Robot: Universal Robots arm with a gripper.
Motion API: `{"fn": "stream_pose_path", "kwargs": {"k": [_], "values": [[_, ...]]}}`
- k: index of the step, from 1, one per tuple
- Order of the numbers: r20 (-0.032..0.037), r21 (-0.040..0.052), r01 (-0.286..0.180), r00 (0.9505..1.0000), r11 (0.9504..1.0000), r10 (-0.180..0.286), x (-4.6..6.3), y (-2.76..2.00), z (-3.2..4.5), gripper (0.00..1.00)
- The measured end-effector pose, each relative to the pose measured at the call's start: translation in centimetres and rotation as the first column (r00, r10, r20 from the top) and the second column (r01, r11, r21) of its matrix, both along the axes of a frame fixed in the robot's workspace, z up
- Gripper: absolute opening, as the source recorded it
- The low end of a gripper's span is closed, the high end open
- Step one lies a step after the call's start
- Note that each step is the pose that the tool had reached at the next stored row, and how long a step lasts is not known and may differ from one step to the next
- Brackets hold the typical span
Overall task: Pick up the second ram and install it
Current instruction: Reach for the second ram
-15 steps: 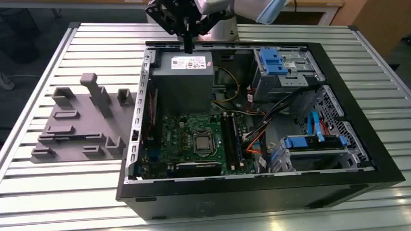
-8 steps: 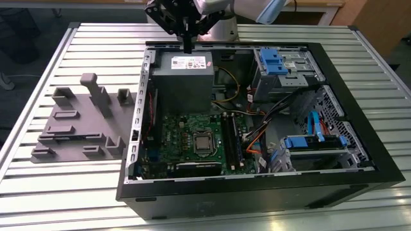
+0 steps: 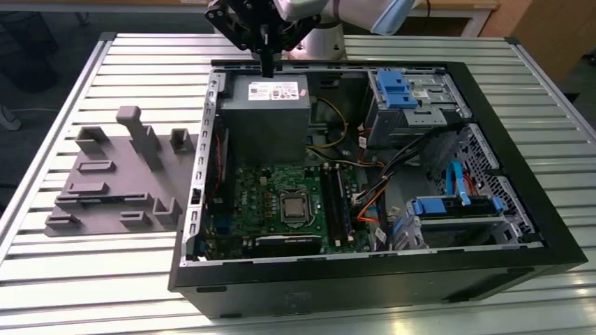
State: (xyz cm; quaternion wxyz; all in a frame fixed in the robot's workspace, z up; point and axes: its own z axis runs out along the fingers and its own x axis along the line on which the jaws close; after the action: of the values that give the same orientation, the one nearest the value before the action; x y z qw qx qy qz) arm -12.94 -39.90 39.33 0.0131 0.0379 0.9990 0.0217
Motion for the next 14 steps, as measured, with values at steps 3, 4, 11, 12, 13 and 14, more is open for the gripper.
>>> {"fn": "stream_pose_path", "kwargs": {"k": [3,4,11,12,13,14], "values": [[-0.0001,-0.0001,0.0,1.0,1.0,0.0,-0.4,0.0,0.0,0.11],[0.0,0.0,0.0,1.0,1.0,0.0,-0.5,0.0,0.0,0.11],[0.0,0.0,0.0,1.0,1.0,0.0,-1.8,0.0,0.0,0.11],[-0.0001,-0.0001,0.0,1.0,1.0,0.0,-2.0,0.0,0.0,0.11],[-0.0001,-0.0001,0.0,1.0,1.0,0.0,-2.2,0.0,0.0,0.11],[0.0,0.0,0.0,1.0,1.0,0.0,-2.4,0.0,0.0,0.11]]}}
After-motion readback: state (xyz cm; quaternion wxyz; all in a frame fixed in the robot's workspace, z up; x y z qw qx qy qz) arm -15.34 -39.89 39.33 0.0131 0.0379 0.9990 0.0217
